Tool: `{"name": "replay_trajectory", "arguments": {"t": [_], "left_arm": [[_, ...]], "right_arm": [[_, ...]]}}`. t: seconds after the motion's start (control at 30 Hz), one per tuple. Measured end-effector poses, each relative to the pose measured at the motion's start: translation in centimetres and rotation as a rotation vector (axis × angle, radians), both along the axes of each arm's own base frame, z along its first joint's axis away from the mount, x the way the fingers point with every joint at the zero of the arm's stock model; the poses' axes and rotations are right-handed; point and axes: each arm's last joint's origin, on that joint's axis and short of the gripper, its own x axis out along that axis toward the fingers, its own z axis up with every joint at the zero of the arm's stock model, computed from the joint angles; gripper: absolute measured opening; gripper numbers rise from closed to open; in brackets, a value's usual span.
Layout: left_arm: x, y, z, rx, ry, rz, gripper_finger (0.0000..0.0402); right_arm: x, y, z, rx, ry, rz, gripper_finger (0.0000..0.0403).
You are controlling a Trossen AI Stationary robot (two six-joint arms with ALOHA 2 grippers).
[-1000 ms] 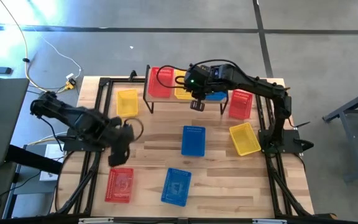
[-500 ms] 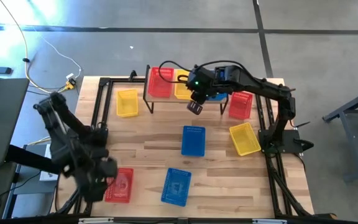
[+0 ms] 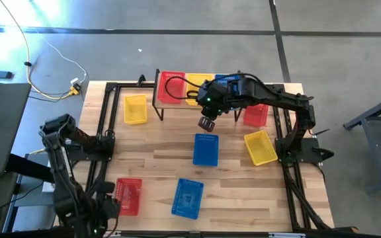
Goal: Stack baskets on shelf by color
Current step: Stack the bottom red basket on top of the red basket on the shelf
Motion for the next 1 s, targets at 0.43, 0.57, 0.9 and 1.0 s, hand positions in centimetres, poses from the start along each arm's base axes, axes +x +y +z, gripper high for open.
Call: {"name": "replay_trajectory", "arguments": {"t": [0.43,0.57,0.9,1.0], "left_arm": [[1.3,-2.2,-4.5,0.134,0.040,-0.015,0.0156],[1.5,-2.5,-5.4,0.115,0.036,-0.016,0.0156],[1.1,-1.4,-9.2,0.108,0.084,0.046,0.0156],[1.0,-1.4,-9.9,0.088,0.098,0.023,0.0156]], "right_arm": [[0.2,0.3,0.1,0.000,-0.024,-0.027,0.0064],[0.2,0.3,0.1,0.000,-0.025,-0.026,0.0064],[0.2,0.3,0.1,0.000,-0.024,-0.024,0.0064],[0.2,0.3,0.1,0.001,-0.024,-0.024,0.0064]]}}
